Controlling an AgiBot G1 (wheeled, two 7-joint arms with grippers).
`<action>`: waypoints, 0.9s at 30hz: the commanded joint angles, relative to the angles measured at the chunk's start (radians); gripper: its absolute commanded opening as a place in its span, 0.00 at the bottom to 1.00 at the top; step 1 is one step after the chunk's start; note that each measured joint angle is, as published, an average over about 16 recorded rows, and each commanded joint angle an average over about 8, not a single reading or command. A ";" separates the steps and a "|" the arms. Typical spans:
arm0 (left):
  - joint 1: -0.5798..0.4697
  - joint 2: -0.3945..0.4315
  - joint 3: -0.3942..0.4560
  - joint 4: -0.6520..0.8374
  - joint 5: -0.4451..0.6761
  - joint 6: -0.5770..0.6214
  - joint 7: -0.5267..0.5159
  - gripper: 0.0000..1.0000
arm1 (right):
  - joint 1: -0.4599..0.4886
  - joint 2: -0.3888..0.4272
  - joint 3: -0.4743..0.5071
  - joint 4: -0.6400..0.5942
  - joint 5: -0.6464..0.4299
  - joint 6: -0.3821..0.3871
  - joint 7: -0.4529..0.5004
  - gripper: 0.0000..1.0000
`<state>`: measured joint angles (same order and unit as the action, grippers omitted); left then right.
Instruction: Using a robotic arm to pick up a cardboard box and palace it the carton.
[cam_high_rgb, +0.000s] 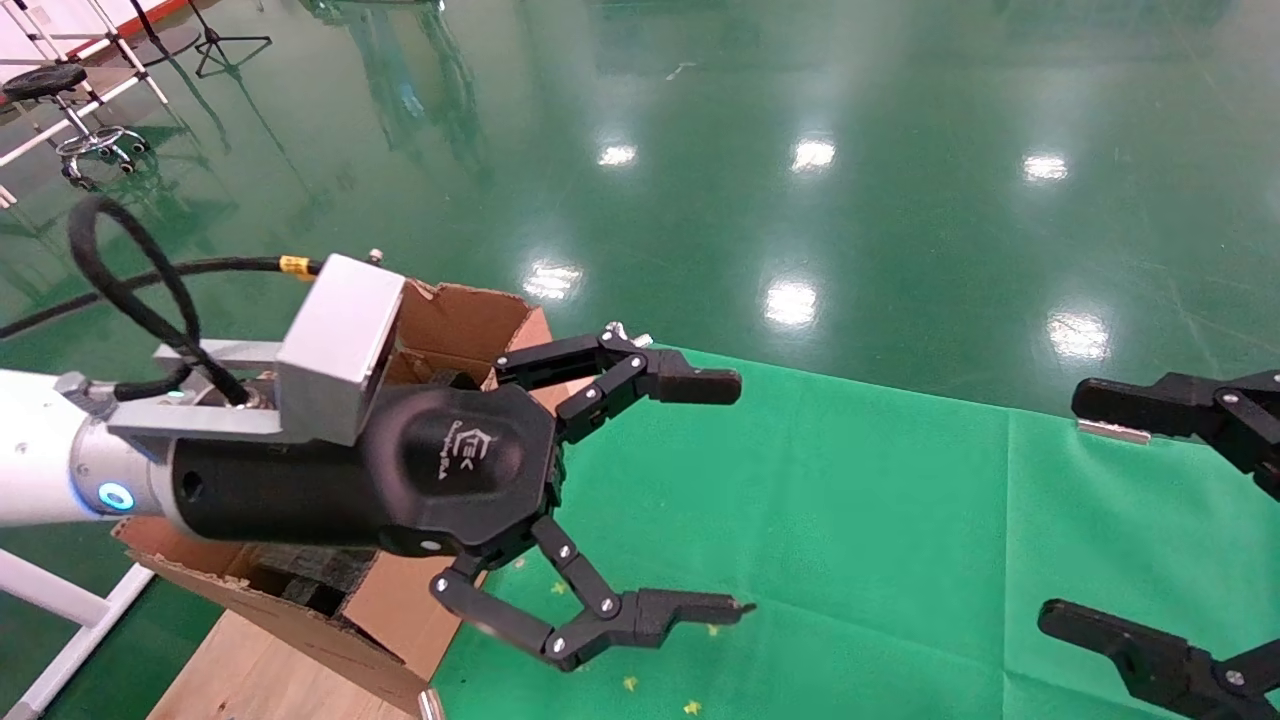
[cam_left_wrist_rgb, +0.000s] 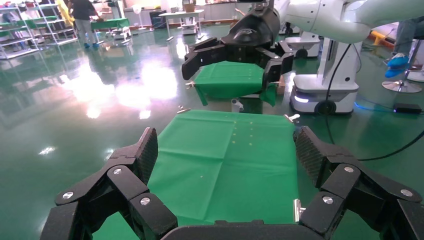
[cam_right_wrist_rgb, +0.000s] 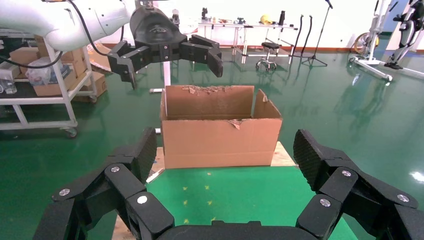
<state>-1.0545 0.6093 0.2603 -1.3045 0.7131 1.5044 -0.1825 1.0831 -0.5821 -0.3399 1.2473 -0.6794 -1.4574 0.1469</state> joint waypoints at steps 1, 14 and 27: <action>-0.004 0.000 0.004 0.004 0.003 -0.002 -0.001 1.00 | 0.000 0.000 0.000 0.000 0.000 0.000 0.000 1.00; -0.015 0.001 0.015 0.016 0.013 -0.007 -0.004 1.00 | 0.000 0.000 0.000 0.000 0.000 0.000 0.000 1.00; -0.019 0.002 0.019 0.020 0.017 -0.009 -0.005 1.00 | 0.000 0.000 0.000 0.000 0.000 0.000 0.000 1.00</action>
<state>-1.0735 0.6111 0.2789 -1.2845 0.7297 1.4957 -0.1875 1.0831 -0.5821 -0.3399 1.2473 -0.6793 -1.4574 0.1469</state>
